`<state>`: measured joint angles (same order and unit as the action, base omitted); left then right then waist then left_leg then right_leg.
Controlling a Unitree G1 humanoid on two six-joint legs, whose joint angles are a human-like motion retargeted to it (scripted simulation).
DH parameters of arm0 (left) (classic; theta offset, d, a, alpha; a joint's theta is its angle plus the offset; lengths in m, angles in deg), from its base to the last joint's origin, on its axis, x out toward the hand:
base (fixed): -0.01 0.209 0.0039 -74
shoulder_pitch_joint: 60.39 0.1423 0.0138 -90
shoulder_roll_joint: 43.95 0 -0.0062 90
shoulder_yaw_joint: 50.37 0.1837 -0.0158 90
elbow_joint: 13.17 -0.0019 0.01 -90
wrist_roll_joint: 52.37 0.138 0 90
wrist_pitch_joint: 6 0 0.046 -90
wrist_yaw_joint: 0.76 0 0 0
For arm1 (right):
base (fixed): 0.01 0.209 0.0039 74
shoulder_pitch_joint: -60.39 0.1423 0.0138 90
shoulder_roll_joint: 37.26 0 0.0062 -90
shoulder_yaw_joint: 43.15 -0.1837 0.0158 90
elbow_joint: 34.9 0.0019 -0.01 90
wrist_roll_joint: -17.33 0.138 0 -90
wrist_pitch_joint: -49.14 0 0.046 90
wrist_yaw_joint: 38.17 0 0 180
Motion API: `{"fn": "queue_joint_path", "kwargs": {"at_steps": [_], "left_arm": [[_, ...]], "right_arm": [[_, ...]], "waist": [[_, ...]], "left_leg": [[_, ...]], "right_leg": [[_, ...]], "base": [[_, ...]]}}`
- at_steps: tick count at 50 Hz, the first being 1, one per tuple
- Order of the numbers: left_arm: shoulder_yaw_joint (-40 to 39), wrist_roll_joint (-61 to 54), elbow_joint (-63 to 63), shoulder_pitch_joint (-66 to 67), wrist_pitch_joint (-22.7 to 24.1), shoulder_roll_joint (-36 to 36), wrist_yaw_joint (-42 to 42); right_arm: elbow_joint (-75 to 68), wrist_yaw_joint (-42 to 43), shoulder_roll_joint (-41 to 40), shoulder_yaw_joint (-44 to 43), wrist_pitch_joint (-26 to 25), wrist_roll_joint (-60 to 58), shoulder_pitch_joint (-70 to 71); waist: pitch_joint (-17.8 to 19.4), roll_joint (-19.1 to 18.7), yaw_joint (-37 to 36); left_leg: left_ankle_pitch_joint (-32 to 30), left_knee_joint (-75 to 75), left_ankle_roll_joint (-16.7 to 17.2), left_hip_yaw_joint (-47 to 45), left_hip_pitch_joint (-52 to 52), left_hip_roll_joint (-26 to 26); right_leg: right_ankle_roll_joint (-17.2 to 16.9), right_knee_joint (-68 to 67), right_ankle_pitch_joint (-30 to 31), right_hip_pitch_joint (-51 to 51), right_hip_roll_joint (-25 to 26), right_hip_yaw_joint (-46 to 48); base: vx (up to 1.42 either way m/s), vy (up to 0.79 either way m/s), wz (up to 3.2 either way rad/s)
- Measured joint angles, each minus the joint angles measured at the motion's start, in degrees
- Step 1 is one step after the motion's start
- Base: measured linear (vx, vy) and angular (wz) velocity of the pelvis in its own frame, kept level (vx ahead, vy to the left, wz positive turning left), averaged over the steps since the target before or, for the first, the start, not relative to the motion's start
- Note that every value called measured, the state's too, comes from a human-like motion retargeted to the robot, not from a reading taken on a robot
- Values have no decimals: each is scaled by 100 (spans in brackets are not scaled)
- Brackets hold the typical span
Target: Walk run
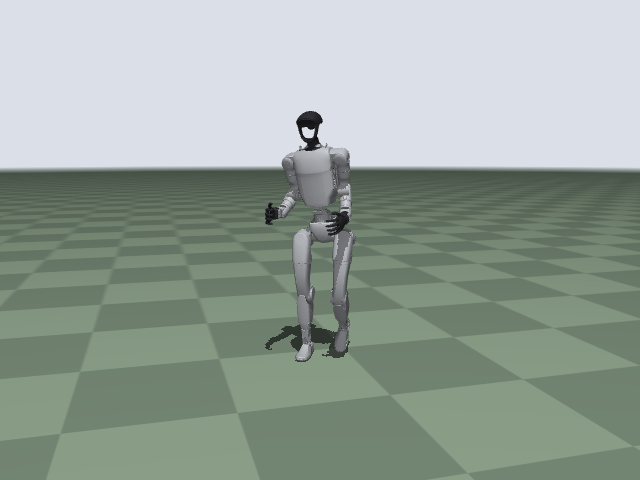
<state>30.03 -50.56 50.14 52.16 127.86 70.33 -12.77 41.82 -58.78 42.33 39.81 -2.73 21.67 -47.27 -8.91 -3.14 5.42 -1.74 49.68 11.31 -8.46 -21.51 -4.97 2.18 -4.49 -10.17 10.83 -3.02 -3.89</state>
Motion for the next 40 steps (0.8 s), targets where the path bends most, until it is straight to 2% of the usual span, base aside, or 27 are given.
{"fn": "queue_joint_path", "kwargs": {"at_steps": [2,5,8,12,15,17,20,22,23,25,27,28,29,30,32,33,35,37,38,40], "left_arm": [[-30,29,-74,66,-8,46,30],[-97,124,-118,112,16,2,18],[-150,261,-70,145,69,-13,105],[-272,242,-68,110,67,162,357],[-411,247,3,132,86,272,529],[-475,353,35,167,108,286,681],[-569,545,-48,21,110,284,852],[-575,549,-104,-214,71,346,943],[-527,519,-82,-327,58,392,998],[-465,501,34,-684,-47,382,1229],[-450,566,244,-1115,-172,281,1486],[-420,580,323,-1412,-206,172,1523],[-418,570,394,-1786,-232,14,1518],[-429,547,462,-2198,-253,-170,1492],[-479,286,498,-3024,-258,-480,1300],[-464,92,531,-3342,-237,-616,1167],[-260,-373,640,-3758,-269,-836,866],[-12,-814,869,-3731,-386,-985,520],[72,-968,982,-3578,-464,-1034,323],[54,-1154,1139,-3065,-638,-1088,-148]], "right_arm": [[56,18,8,29,5,66,225],[236,198,77,37,73,109,461],[341,364,201,-47,119,193,766],[334,296,404,-224,58,587,1458],[426,249,594,-248,97,835,1957],[443,284,670,-241,182,839,2138],[239,303,569,-320,319,681,2142],[-83,242,367,-357,357,505,1917],[-275,214,277,-390,316,420,1745],[-830,228,35,-423,267,68,1369],[-1424,501,-105,-203,293,-401,815],[-1747,697,-132,-214,300,-633,571],[-2073,865,-197,-285,295,-848,372],[-2401,1020,-280,-386,285,-1053,197],[-3061,1360,-439,-557,275,-1439,-349],[-3358,1427,-528,-695,275,-1551,-704],[-3835,1341,-679,-1086,353,-1574,-1459],[-4018,1240,-715,-1391,562,-1359,-2176],[-4051,1211,-696,-1579,710,-1227,-2456],[-3971,1323,-610,-1831,1153,-896,-2804]], "waist": [[-17,86,-180],[-9,248,-518],[108,358,-861],[343,295,-1170],[637,362,-1344],[748,546,-1404],[732,850,-1588],[628,1120,-1593],[552,1245,-1503],[454,1338,-1385],[460,1264,-852],[579,1162,-375],[631,904,-120],[648,568,23],[759,201,57],[766,102,28],[752,-25,192],[811,-304,686],[851,-563,963],[933,-1056,1357]], "left_leg": [[263,53,-262,-667,-368,327],[765,74,-561,-1168,-1202,767],[1036,-503,-974,-1318,-1926,1016],[1393,-1246,-1595,-1809,-2715,1558],[1577,-1432,-1858,-1761,-3358,1741],[1691,-1436,-1981,-1957,-3622,1847],[1796,-1325,-1870,-1814,-3893,1742],[2008,-1102,-1837,-1867,-3784,1635],[2378,-985,-1893,-2196,-3605,1620],[2752,-751,-1779,-1908,-3571,1404],[3114,-652,-1629,-1273,-3249,984],[3363,-615,-1612,-888,-2932,411],[3497,-644,-1486,-432,-2752,302],[3574,-708,-1306,60,-2642,424],[3983,-612,-1067,283,-2201,770],[4120,-754,-979,224,-1836,898],[4154,-1395,-918,190,-943,744],[3559,-2356,-948,444,98,412],[2950,-2804,-846,624,581,424],[1046,-3385,-563,705,1280,719]], "right_leg": [[53,153,-145,-171,10,246],[68,301,-371,-369,16,553],[45,303,-645,-538,85,713],[22,156,-907,-646,315,1186],[66,-159,-924,-677,347,1147],[-2,-226,-709,-785,266,1112],[-360,-54,104,-1019,196,1002],[-686,10,1152,-1098,47,1036],[-813,-47,1829,-1082,-82,1219],[-1079,-328,3209,-1043,-166,1008],[-1138,-1822,4017,-659,-212,863],[-1194,-3108,4017,-276,87,509],[-1338,-3596,3865,10,809,-5],[-1527,-3686,3637,247,1741,-599],[-1236,-4725,2496,1198,2121,-274],[-821,-5058,1921,1727,1830,183],[43,-5508,845,2758,825,1074],[69,-5321,473,3532,226,1322],[-145,-5035,344,3849,204,1314],[-523,-4119,237,4365,325,1115]], "base": [[35,-6,122],[56,-8,96],[46,-6,91],[74,-2,60],[83,-2,4],[108,3,-2],[125,8,-13],[140,16,34],[152,20,76],[165,19,74],[179,10,227],[170,-5,361],[162,-20,331],[155,-32,171],[149,-37,52],[178,-39,47],[230,-45,143],[239,-45,247],[241,-49,207],[228,-45,103]]}}
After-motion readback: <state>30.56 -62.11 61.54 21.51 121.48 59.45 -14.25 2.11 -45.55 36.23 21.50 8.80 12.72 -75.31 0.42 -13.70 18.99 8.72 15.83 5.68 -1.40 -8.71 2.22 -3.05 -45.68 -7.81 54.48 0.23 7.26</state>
